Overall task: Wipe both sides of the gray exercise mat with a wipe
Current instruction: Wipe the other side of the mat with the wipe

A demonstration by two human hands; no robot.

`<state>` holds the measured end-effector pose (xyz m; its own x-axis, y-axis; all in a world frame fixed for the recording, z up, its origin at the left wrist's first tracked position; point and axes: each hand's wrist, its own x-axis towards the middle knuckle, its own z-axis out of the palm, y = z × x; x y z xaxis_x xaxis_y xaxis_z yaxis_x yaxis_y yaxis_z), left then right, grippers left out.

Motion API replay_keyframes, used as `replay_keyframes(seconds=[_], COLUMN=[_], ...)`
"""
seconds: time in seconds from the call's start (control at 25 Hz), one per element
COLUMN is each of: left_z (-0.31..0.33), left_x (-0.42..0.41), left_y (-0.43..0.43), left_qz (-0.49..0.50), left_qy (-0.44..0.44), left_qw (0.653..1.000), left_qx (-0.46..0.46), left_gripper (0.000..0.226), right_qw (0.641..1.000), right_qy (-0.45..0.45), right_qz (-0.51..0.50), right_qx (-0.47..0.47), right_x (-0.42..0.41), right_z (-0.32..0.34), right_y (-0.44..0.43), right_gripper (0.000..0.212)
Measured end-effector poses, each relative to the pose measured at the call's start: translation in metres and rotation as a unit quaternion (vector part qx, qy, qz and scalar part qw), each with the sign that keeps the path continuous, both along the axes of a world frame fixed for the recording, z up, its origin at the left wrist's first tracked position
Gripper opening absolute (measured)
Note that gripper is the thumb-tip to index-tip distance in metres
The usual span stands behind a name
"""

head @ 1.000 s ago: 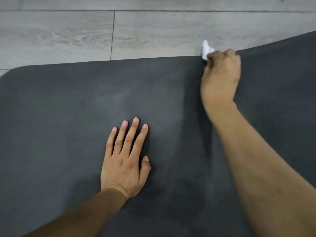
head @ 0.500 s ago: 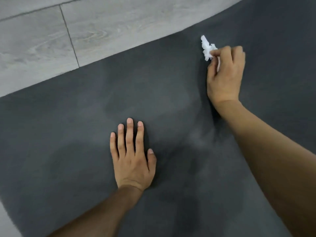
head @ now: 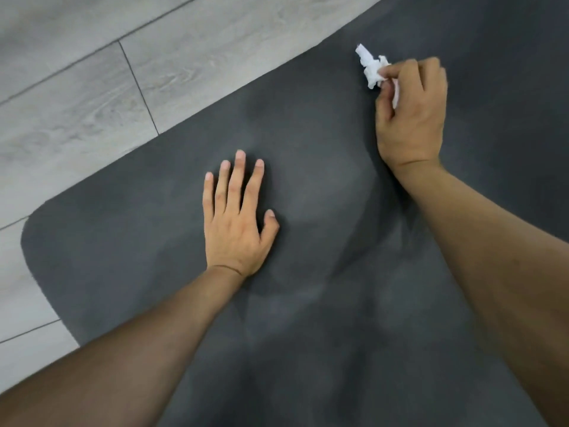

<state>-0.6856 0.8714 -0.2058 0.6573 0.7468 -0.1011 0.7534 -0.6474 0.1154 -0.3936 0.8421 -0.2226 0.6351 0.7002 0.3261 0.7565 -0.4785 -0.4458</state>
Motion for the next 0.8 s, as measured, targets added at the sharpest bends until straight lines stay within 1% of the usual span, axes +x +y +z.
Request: replay_keyframes(seconds=[0.08, 0.16, 0.24, 0.28, 0.36, 0.4, 0.44, 0.48, 0.52, 0.56, 0.6, 0.64, 0.68, 0.72, 0.8], left_z=[-0.008, -0.012, -0.015, -0.016, -0.018, -0.019, -0.019, -0.019, -0.019, -0.018, -0.016, -0.015, -0.015, -0.014, -0.015], left_x=[0.005, 0.001, -0.001, 0.000, 0.002, 0.001, 0.000, 0.001, 0.002, 0.002, 0.001, 0.001, 0.002, 0.000, -0.001], left_y=[-0.001, -0.002, 0.002, 0.003, 0.002, 0.001, 0.000, 0.000, 0.001, 0.003, 0.003, 0.003, 0.003, 0.003, 0.002], left_qz=[0.004, 0.000, -0.010, -0.012, -0.020, -0.020, -0.022, -0.021, -0.020, -0.018, -0.017, -0.018, -0.020, -0.022, -0.026], left_qy=[0.018, 0.028, 0.020, 0.014, 0.005, 0.004, 0.001, -0.006, -0.008, 0.001, 0.007, 0.004, 0.002, 0.005, 0.004], left_qw=[1.000, 1.000, 1.000, 1.000, 1.000, 1.000, 1.000, 1.000, 1.000, 1.000, 1.000, 1.000, 1.000, 0.999, 0.999], left_qx=[0.000, 0.011, 0.019, 0.019, 0.023, 0.022, 0.017, 0.011, 0.007, 0.001, -0.009, -0.019, -0.024, -0.030, -0.037], left_gripper=[0.077, 0.078, 0.078, 0.077, 0.076, 0.076, 0.076, 0.076, 0.076, 0.077, 0.078, 0.079, 0.079, 0.080, 0.080], right_qw=[1.000, 1.000, 0.999, 0.998, 0.980, 0.969, 0.963, 0.969, 0.982, 0.993, 0.996, 0.991, 0.982, 0.973, 0.964], right_qy=[0.001, -0.007, 0.005, 0.027, 0.053, 0.043, 0.020, -0.004, -0.017, -0.011, 0.011, 0.029, 0.040, 0.049, 0.054], right_qz=[0.012, 0.014, 0.027, 0.062, 0.188, 0.241, 0.264, 0.243, 0.175, 0.084, -0.011, -0.099, -0.166, -0.211, -0.256], right_qx=[0.007, -0.009, -0.019, -0.017, -0.020, -0.031, -0.042, -0.054, -0.070, -0.081, -0.088, -0.086, -0.082, -0.076, -0.055], right_x=[0.003, 0.003, -0.021, -0.050, -0.117, -0.136, -0.131, -0.108, -0.080, -0.052, -0.030, -0.019, -0.021, -0.031, -0.046], right_z=[-0.002, 0.002, 0.008, 0.010, 0.017, 0.022, 0.022, 0.021, 0.019, 0.018, 0.020, 0.021, 0.018, 0.013, 0.010], right_y=[-0.003, -0.006, -0.012, -0.019, -0.036, -0.046, -0.053, -0.058, -0.063, -0.068, -0.072, -0.075, -0.072, -0.065, -0.048], right_gripper=[0.019, 0.021, 0.026, 0.028, 0.026, 0.025, 0.023, 0.022, 0.022, 0.023, 0.023, 0.023, 0.024, 0.024, 0.024])
